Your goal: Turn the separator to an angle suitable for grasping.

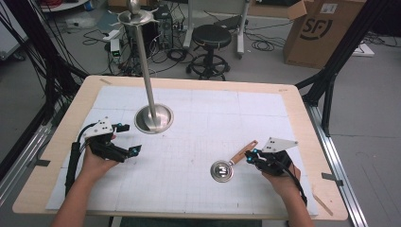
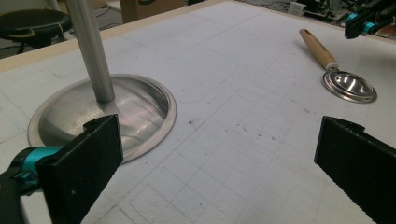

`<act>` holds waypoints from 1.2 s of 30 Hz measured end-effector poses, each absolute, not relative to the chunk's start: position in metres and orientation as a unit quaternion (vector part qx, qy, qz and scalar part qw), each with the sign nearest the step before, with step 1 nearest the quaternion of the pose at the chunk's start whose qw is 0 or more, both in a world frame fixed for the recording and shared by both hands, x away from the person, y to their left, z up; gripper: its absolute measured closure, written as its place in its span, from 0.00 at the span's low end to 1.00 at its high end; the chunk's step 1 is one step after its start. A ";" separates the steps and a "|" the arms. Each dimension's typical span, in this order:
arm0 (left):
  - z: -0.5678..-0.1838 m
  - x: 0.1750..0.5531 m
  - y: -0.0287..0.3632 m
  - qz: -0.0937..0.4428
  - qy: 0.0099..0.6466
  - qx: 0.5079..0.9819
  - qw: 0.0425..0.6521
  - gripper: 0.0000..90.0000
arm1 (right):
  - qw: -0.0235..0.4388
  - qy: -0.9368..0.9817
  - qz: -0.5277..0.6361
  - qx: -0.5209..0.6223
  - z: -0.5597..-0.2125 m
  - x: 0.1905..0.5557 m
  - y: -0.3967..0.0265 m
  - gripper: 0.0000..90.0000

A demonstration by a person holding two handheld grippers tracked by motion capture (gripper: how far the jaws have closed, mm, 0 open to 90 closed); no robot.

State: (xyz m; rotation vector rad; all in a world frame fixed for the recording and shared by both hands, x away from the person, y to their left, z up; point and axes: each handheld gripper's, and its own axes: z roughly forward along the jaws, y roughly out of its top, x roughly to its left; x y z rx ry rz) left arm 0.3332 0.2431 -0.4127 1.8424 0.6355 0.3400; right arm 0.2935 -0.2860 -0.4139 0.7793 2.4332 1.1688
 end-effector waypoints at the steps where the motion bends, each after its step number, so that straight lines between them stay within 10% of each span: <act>1: -0.413 0.333 0.243 0.144 0.268 0.778 0.550 0.02 | 0.163 0.857 0.407 0.271 -0.415 0.293 -0.284 0.97; 36: -0.415 0.335 0.242 0.141 0.269 0.781 0.546 0.02 | 0.158 0.875 0.362 0.280 -0.444 0.305 -0.216 0.99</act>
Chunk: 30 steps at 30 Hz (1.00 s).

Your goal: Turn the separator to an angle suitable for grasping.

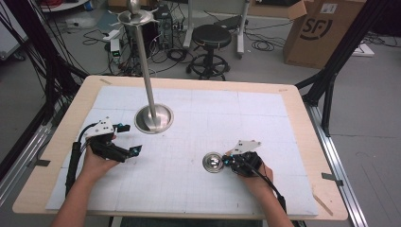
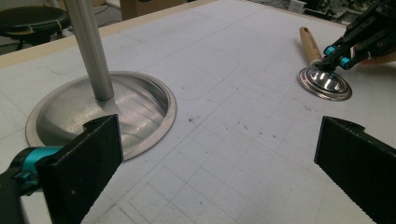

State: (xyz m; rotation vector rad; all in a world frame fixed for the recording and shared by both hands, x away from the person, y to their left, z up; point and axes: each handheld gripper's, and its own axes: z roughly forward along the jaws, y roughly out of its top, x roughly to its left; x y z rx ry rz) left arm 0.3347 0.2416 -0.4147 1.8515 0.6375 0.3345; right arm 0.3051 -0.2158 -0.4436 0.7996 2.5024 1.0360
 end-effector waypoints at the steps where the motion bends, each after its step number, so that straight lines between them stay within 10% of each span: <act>1: -0.415 0.335 0.242 0.141 0.269 0.781 0.546 0.02 | 0.157 0.875 0.362 0.281 -0.443 0.305 -0.216 0.98; 30: -0.416 0.336 0.240 0.140 0.270 0.783 0.543 0.02 | 0.254 0.771 0.401 0.425 -0.427 0.329 -0.322 0.99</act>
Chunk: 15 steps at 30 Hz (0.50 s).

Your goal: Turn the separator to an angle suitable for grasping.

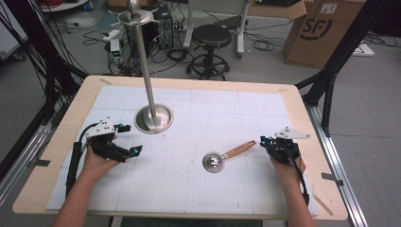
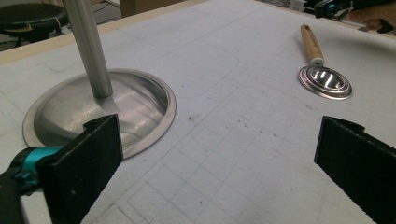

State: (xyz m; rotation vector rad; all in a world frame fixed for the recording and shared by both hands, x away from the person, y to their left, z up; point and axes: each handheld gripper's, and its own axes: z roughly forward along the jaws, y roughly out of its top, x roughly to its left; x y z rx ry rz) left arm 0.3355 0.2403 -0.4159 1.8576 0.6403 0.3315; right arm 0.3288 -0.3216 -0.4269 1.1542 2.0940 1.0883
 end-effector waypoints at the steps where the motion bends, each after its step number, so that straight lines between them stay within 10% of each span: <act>1: -0.416 0.335 0.240 0.140 0.269 0.782 0.544 0.02 | 0.251 0.775 0.392 0.427 -0.432 0.334 -0.321 0.99; 15: -0.415 0.335 0.241 0.140 0.271 0.781 0.545 0.02 | 0.231 0.797 0.378 0.410 -0.442 0.343 -0.313 0.99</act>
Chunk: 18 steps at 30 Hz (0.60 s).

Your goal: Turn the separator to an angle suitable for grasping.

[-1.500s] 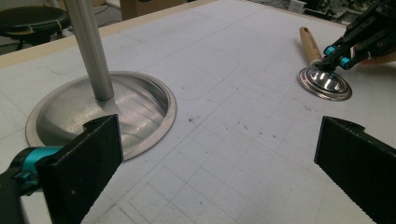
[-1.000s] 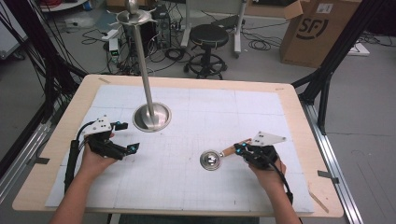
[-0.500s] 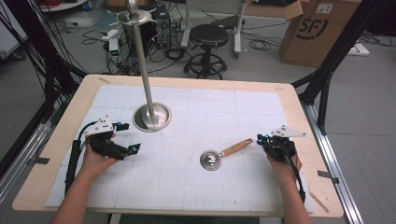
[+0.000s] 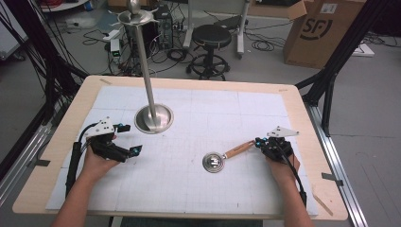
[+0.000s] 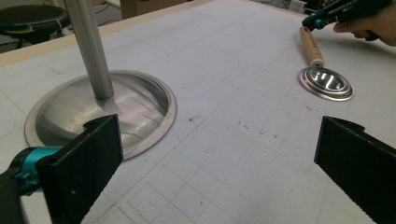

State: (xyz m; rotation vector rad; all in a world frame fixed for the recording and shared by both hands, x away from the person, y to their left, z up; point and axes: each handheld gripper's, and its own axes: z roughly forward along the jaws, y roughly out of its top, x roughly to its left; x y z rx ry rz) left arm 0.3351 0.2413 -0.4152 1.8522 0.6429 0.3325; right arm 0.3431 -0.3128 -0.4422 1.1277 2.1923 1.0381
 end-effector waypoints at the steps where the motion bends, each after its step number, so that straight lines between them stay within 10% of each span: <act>1: -0.415 0.335 0.241 0.140 0.271 0.781 0.545 0.02 | 0.231 0.797 0.378 0.410 -0.442 0.343 -0.313 0.99; 18: -0.415 0.336 0.242 0.142 0.270 0.779 0.548 0.02 | 0.253 0.796 0.403 0.374 -0.422 0.342 -0.298 0.99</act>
